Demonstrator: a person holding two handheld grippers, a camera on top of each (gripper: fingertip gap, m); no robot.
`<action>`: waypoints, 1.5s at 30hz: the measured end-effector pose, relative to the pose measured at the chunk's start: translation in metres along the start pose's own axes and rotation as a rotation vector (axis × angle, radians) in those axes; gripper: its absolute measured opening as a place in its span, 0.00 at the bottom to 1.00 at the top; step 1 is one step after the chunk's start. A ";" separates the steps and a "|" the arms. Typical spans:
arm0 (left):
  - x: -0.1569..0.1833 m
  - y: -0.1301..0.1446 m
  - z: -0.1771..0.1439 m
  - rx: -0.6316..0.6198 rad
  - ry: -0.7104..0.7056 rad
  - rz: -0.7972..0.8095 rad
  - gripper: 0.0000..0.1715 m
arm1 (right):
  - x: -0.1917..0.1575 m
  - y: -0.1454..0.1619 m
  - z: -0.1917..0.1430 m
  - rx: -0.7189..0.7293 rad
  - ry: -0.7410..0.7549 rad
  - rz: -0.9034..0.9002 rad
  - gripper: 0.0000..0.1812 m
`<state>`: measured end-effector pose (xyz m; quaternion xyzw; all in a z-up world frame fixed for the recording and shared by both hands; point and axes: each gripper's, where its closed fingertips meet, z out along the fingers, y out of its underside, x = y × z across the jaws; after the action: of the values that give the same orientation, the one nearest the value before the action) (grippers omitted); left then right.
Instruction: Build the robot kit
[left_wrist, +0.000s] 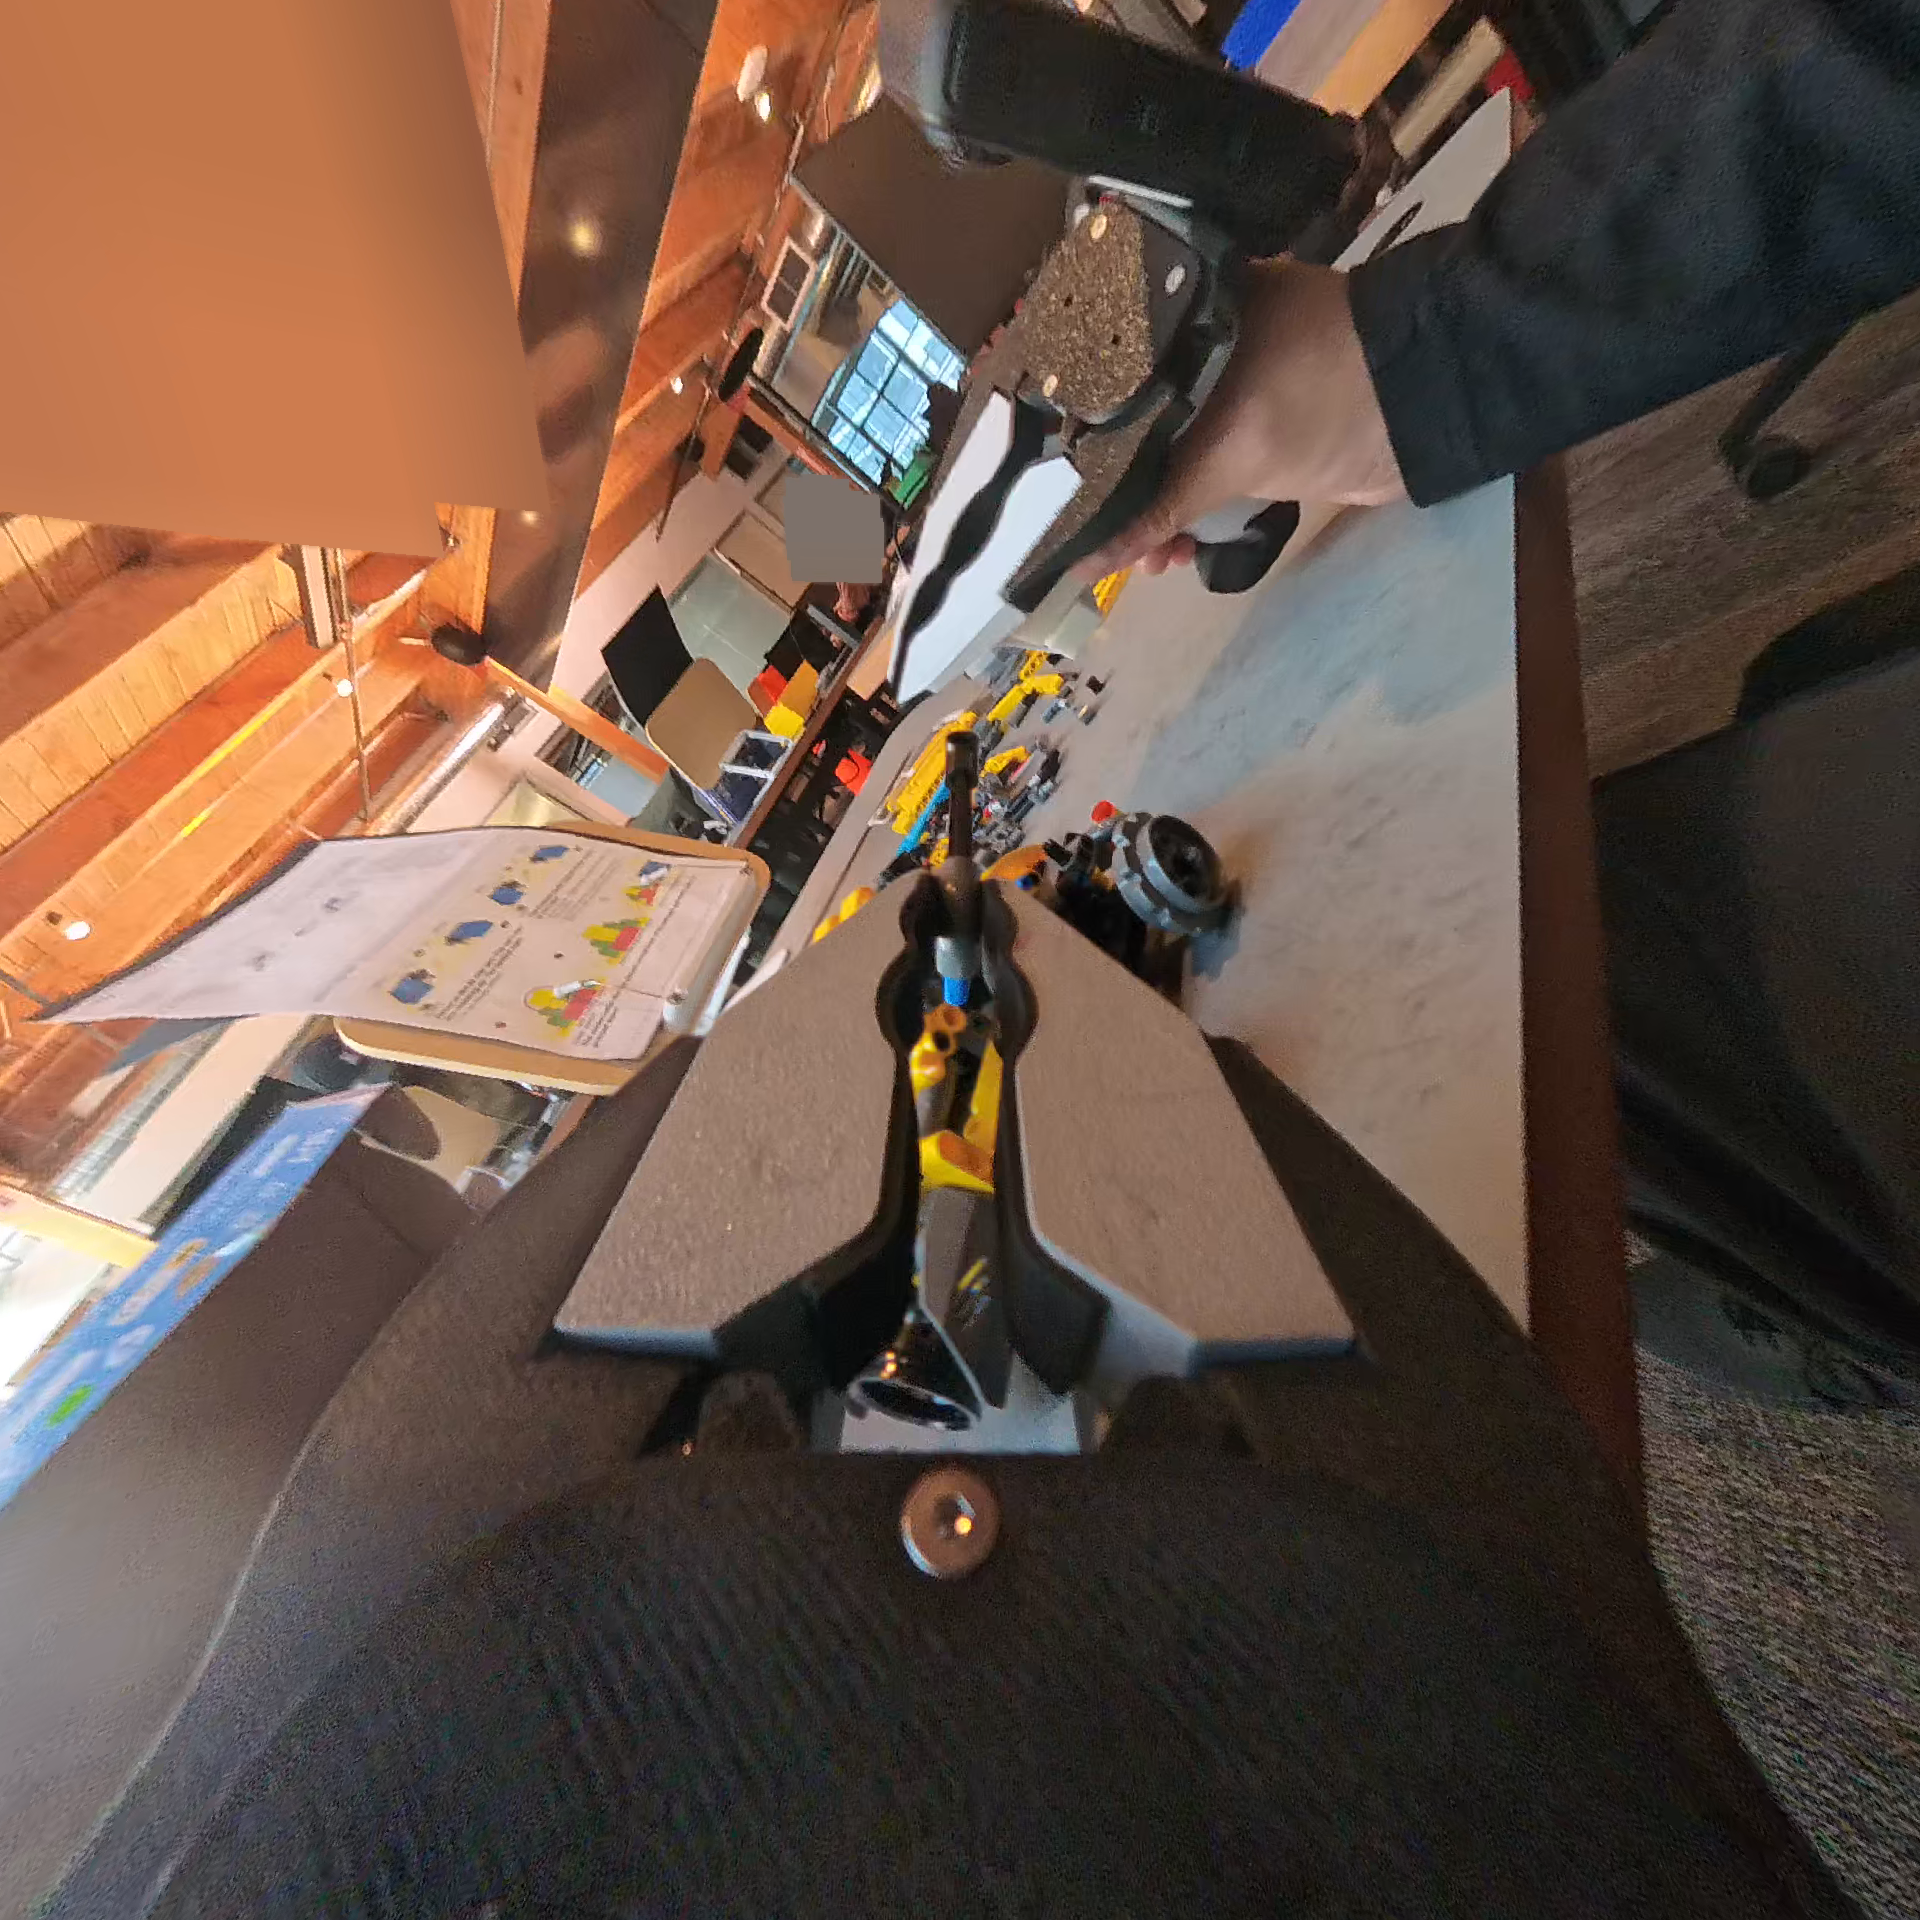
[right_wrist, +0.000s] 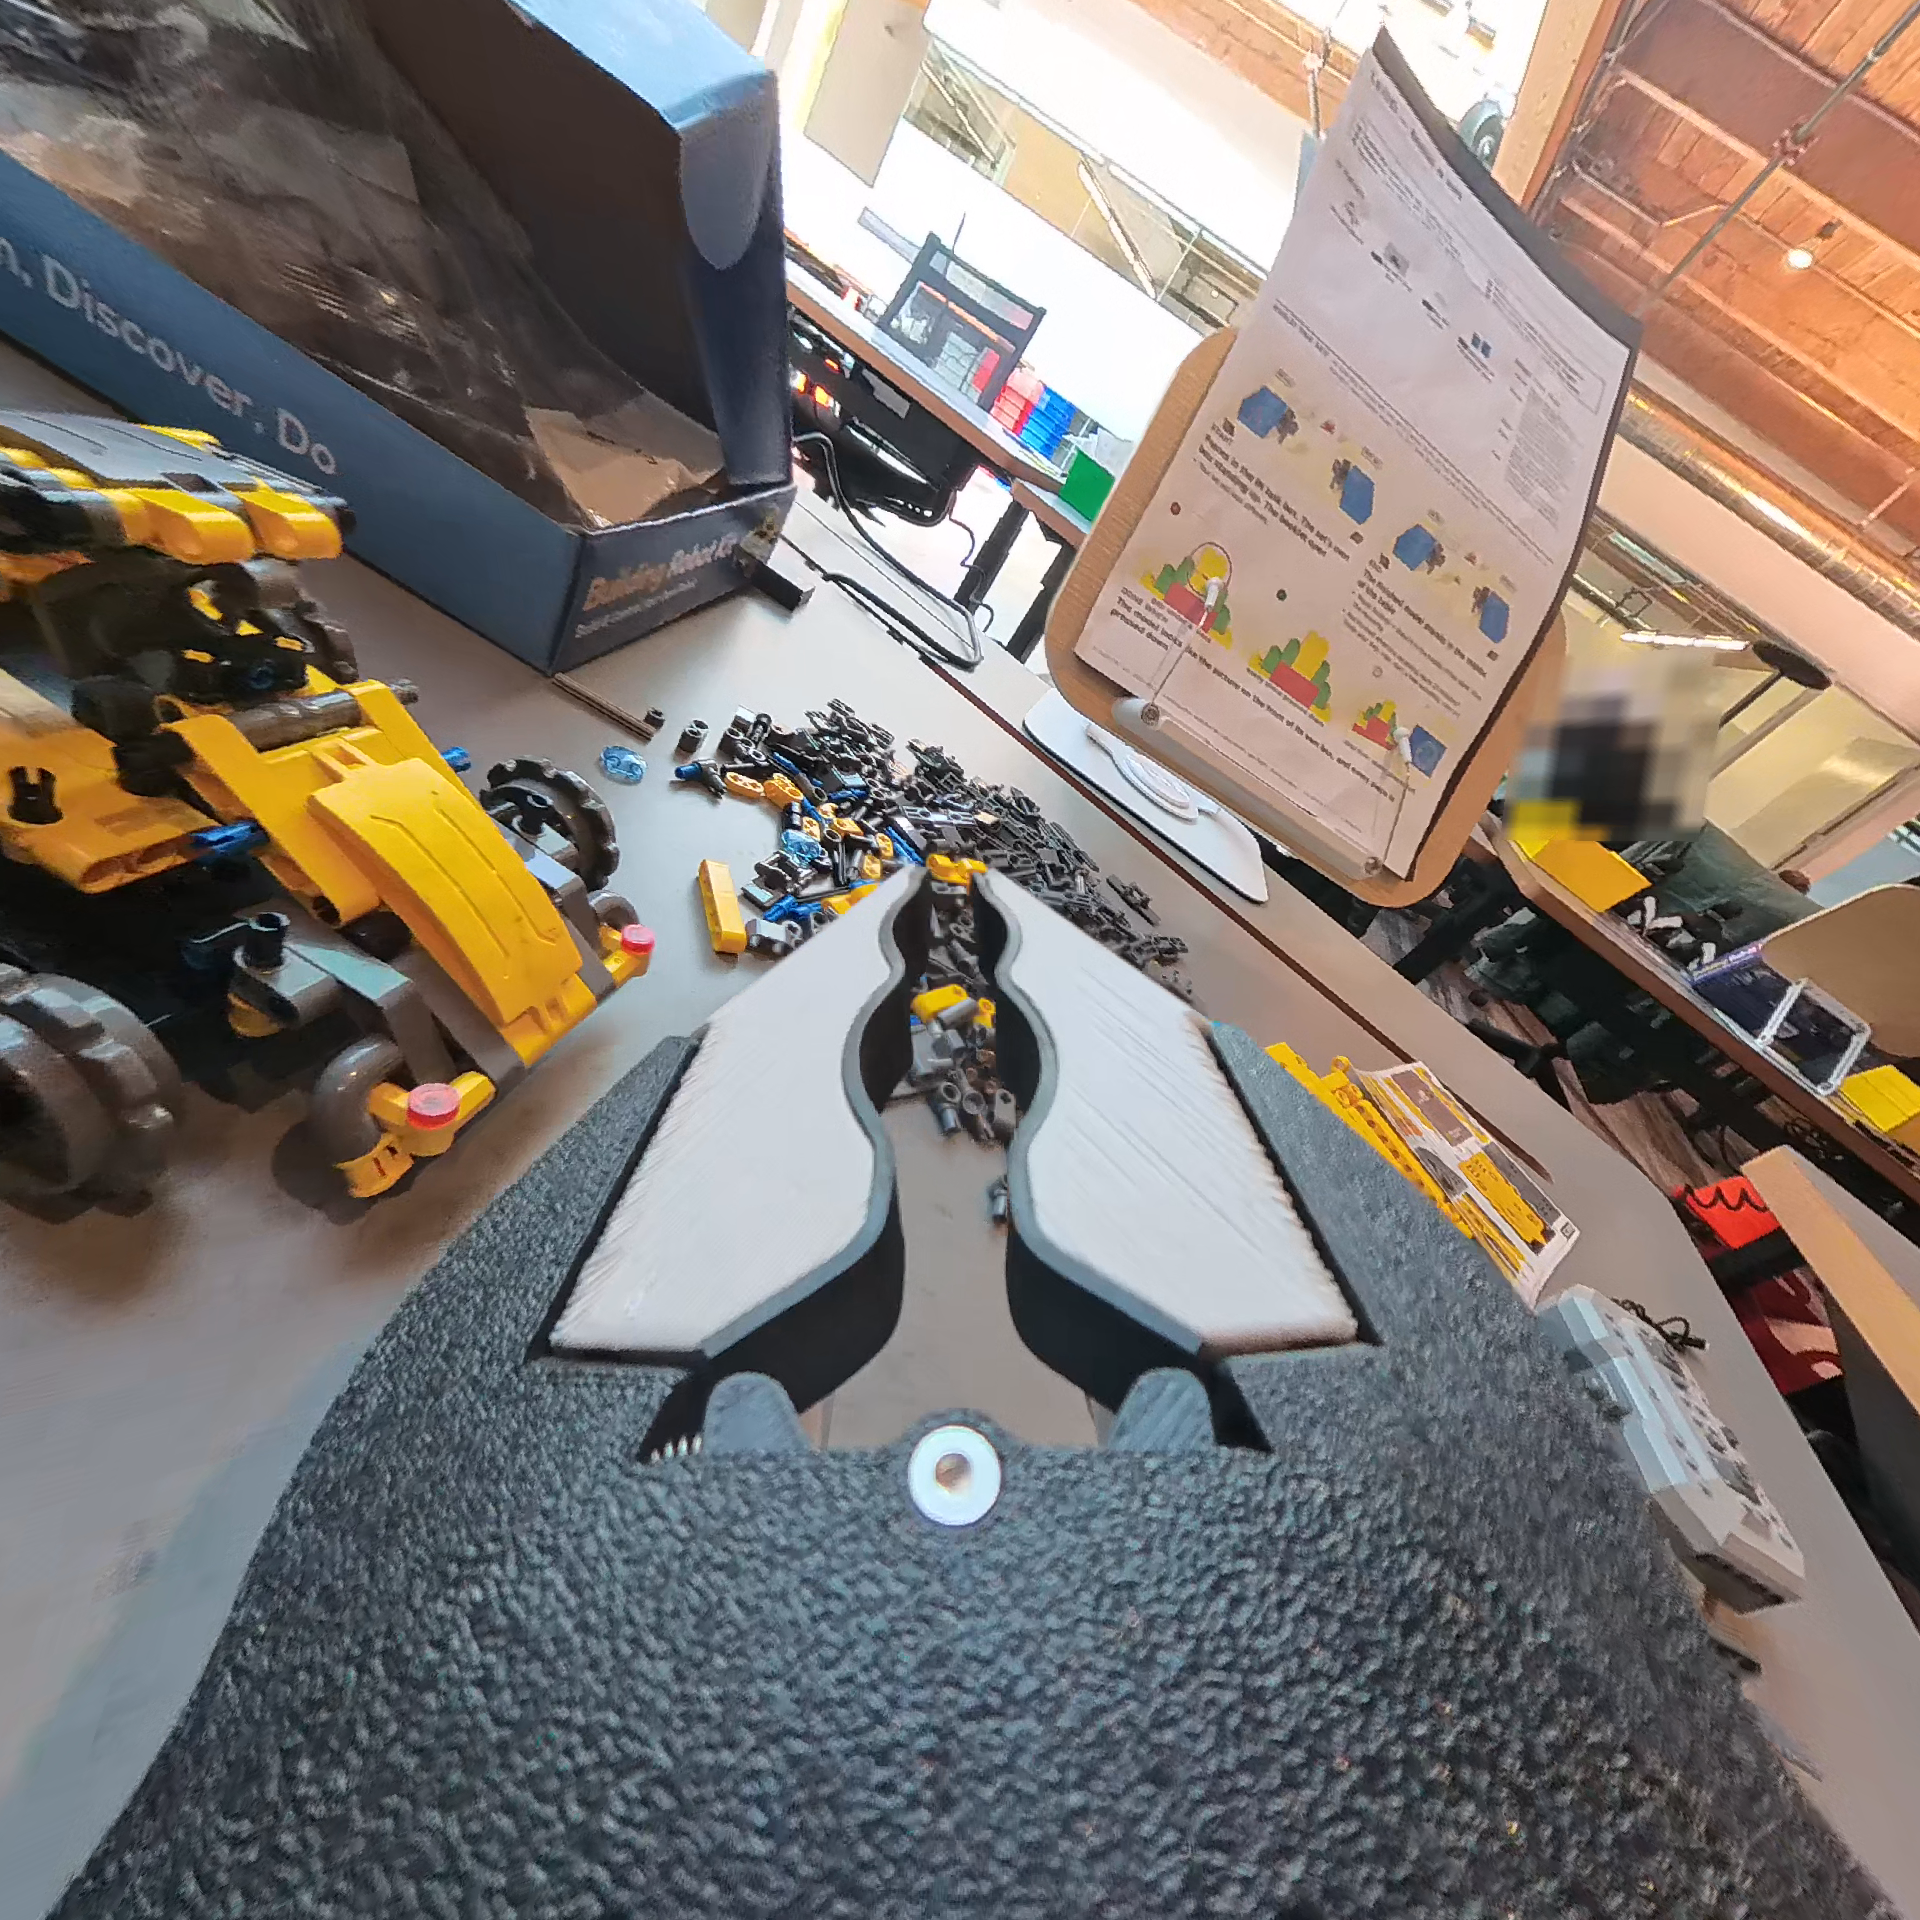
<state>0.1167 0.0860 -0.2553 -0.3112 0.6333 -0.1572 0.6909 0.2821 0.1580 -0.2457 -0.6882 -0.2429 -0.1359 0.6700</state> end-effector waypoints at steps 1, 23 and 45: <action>-0.009 0.003 0.000 -0.020 -0.035 0.020 0.03 | -0.002 -0.002 -0.001 0.009 -0.004 -0.008 0.03; 0.020 -0.016 0.006 -0.201 0.142 0.370 0.03 | -0.071 -0.041 -0.060 0.137 -0.292 0.068 0.06; 0.013 -0.008 0.023 -0.203 0.528 0.639 0.03 | -0.118 -0.024 -0.049 -0.117 -0.115 -0.367 0.04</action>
<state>0.1427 0.0774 -0.2597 -0.1150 0.8653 0.0539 0.4849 0.1766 0.0910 -0.2827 -0.6767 -0.3936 -0.2302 0.5780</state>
